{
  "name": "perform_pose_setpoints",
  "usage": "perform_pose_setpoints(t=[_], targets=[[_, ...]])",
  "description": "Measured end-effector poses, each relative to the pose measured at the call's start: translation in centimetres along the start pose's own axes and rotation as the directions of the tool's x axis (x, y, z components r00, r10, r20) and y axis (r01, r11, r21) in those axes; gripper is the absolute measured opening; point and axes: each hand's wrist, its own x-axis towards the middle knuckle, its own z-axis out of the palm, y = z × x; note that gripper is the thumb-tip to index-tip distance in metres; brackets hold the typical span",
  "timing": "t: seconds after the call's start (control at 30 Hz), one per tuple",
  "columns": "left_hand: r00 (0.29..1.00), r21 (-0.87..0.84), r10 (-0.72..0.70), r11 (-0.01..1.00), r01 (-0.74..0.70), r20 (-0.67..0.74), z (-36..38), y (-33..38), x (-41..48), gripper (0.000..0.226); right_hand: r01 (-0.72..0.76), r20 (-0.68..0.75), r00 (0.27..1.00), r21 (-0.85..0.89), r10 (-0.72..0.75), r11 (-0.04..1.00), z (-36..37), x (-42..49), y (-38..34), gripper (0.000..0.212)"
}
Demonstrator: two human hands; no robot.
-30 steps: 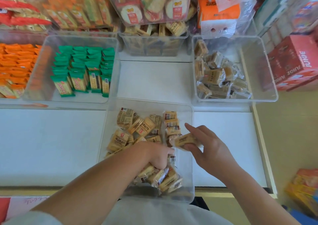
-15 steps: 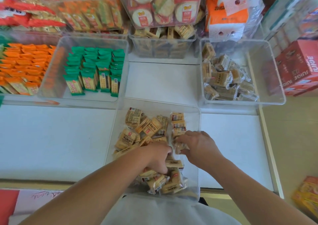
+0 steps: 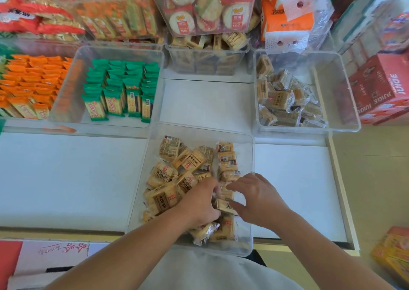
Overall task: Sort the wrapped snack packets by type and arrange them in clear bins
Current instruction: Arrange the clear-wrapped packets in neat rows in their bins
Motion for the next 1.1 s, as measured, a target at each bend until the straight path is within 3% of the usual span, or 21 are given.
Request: perform_pose_setpoints(t=[0.17, 0.27, 0.5, 0.6, 0.8, 0.9, 1.03, 1.1], targets=[[1.000, -0.019, 0.009, 1.000, -0.009, 0.019, -0.2, -0.2, 0.2, 0.049, -0.024, 0.140, 0.989, -0.179, 0.049, 0.984, 0.8, -0.1, -1.1, 0.038], [0.997, 0.133, -0.033, 0.991, 0.022, 0.075, -1.0, -0.5, -0.3, 0.040, -0.058, 0.201, 0.974, -0.227, 0.106, 0.972, 1.1, 0.3, -2.1, 0.040], [0.991, 0.212, 0.041, 0.975, -0.067, 0.124, -2.7, -1.0, -3.1, 0.025, -0.065, 0.171, 0.980, -0.203, 0.101, 0.977, 1.6, -0.2, -2.2, 0.036], [0.989, 0.234, 0.054, 0.969, -0.085, 0.136, -2.8, -1.5, -4.4, 0.049, -0.038, 0.102, 0.993, -0.216, 0.061, 0.976, 2.1, -0.7, -2.4, 0.028], [0.979, 0.439, 0.144, 0.877, -0.195, 0.147, -2.2, -2.0, -5.9, 0.063, -0.066, -0.004, 0.998, 0.027, 0.066, 0.997, 2.8, -1.3, -2.1, 0.019], [0.986, 0.448, 0.131, 0.879, -0.166, 0.108, -2.5, -2.0, -6.0, 0.049, -0.118, 0.003, 0.993, 0.190, 0.119, 0.975, 1.9, -1.8, -2.5, 0.014], [0.996, 0.314, 0.094, 0.945, -0.087, -0.006, -3.3, -1.6, -6.3, 0.022, -0.190, -0.031, 0.976, 0.368, 0.216, 0.910, 0.2, -2.6, -2.9, 0.015], [0.996, 0.228, 0.091, 0.970, -0.084, -0.021, -3.5, -1.7, -6.3, 0.046, -0.235, -0.073, 0.949, 0.491, 0.308, 0.839, -0.9, -2.9, -3.4, 0.021]])
